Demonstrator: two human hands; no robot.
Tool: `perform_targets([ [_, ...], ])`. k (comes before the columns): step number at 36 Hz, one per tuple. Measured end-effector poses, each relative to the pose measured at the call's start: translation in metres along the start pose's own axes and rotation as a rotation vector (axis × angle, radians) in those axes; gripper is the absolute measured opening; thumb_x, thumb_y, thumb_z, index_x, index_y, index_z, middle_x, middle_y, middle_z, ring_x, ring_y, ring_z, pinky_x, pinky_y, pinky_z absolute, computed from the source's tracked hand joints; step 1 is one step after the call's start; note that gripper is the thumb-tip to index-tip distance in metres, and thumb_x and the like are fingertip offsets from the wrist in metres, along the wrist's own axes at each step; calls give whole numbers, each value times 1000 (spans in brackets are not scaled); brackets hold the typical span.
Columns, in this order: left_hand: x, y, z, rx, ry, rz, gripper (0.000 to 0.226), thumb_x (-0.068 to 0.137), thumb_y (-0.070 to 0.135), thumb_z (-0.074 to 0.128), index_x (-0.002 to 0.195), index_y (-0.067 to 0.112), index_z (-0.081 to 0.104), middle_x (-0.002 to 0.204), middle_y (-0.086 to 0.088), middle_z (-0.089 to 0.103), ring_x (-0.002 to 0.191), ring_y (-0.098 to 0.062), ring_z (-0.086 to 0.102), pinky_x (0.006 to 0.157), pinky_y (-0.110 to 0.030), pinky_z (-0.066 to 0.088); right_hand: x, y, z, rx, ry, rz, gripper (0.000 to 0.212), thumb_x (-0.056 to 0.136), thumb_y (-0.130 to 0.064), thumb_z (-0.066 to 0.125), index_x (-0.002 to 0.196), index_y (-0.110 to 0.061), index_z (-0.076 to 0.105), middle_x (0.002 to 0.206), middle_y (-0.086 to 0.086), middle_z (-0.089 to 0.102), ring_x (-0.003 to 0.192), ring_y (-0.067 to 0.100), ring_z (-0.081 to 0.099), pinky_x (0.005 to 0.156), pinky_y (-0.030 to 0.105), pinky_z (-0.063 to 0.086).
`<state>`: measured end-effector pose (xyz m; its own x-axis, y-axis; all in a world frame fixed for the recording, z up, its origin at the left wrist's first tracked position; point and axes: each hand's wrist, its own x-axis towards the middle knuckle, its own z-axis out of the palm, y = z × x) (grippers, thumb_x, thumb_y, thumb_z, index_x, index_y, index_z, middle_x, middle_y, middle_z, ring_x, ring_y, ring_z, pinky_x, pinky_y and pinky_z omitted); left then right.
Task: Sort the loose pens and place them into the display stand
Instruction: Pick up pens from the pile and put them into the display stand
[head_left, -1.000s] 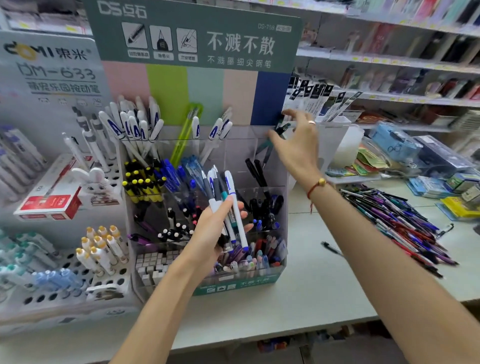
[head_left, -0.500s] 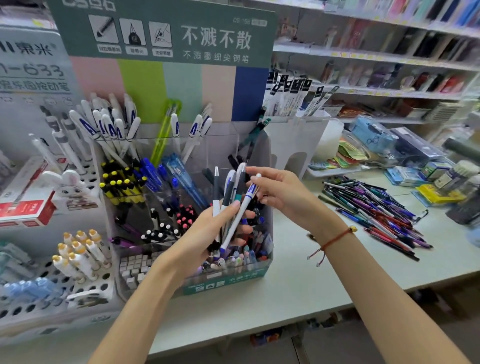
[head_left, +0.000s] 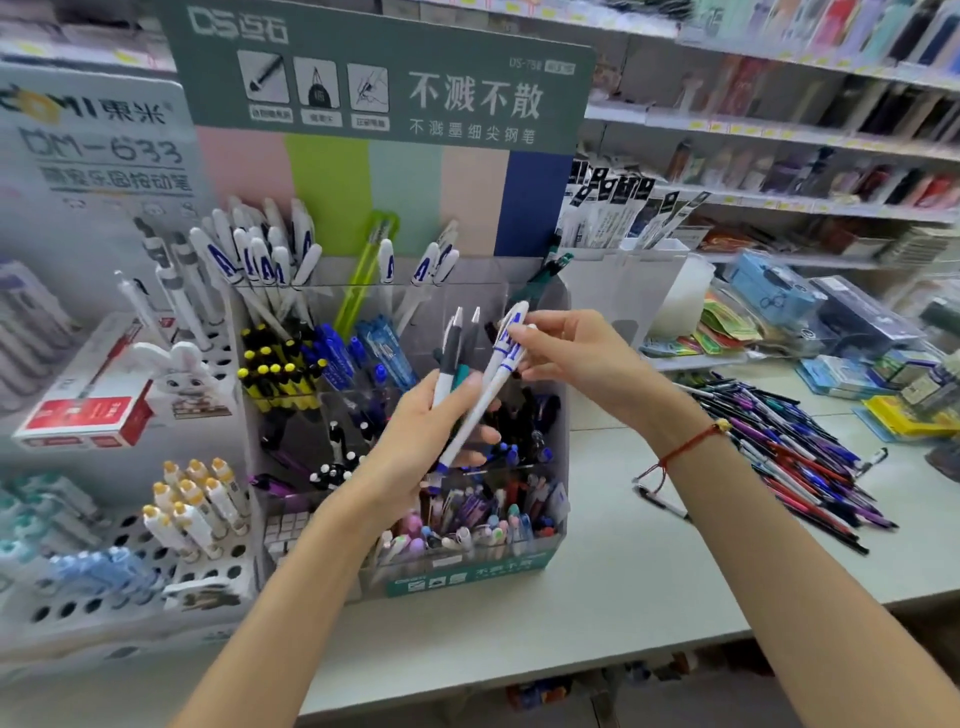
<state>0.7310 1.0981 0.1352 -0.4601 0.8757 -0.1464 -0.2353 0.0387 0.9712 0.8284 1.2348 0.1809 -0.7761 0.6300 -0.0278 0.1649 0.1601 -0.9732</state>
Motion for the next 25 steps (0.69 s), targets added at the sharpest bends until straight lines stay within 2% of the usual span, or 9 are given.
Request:
perform_targets([
  [3,-2,5,-19,-85,85,11,16,98,27,49,107,17,58,104,2,70,75,-9,72,48,-18,50,5,-11,-10,112,106,-105,12,96,-6,53,95,-5,66,68,-3,67,55,2,60,58,11,50],
  [6,-3,5,-37,-149,150,-9,14,99,25,47,105,18,58,94,3,74,71,-10,72,46,-18,49,13,-26,-14,296,231,-207,15,96,-3,52,88,-8,64,69,-4,69,57,3,62,58,11,51],
  [8,-4,4,-43,-144,193,-27,16,99,26,48,106,19,60,85,7,75,64,-5,69,44,-16,47,23,-38,-11,325,258,-258,16,97,-4,51,88,-10,63,67,-7,69,59,3,63,59,12,51],
  [12,-5,2,-46,-185,204,-44,18,99,27,49,107,19,63,80,11,74,60,-2,65,43,-15,44,50,-55,4,198,224,-300,18,98,-5,49,87,-11,63,66,-9,67,59,2,62,60,13,52],
  [17,-5,0,-47,-206,198,-57,18,99,26,49,108,21,63,80,11,74,61,-2,66,45,-15,44,86,-54,-3,95,271,-198,19,98,-5,50,83,-8,60,74,3,57,56,2,60,62,15,52],
  [20,-5,-1,-48,-181,195,-60,17,99,27,50,108,22,63,81,13,74,63,-2,67,46,-16,45,98,-51,-14,-39,341,-181,15,99,-6,49,93,1,61,73,3,51,49,-2,58,59,13,51],
  [22,-4,-2,-48,-170,188,-64,16,99,27,50,107,22,63,81,14,74,63,-2,67,46,-16,46,102,-51,-17,-171,393,-212,19,99,-7,50,103,8,61,74,4,49,47,-3,57,59,14,52],
  [25,-2,-2,-47,-162,183,-71,16,98,27,50,108,22,63,80,13,74,62,-3,66,46,-16,46,102,-56,-9,-326,446,-327,20,98,-8,51,98,9,60,78,6,56,48,-4,59,54,11,48],
])
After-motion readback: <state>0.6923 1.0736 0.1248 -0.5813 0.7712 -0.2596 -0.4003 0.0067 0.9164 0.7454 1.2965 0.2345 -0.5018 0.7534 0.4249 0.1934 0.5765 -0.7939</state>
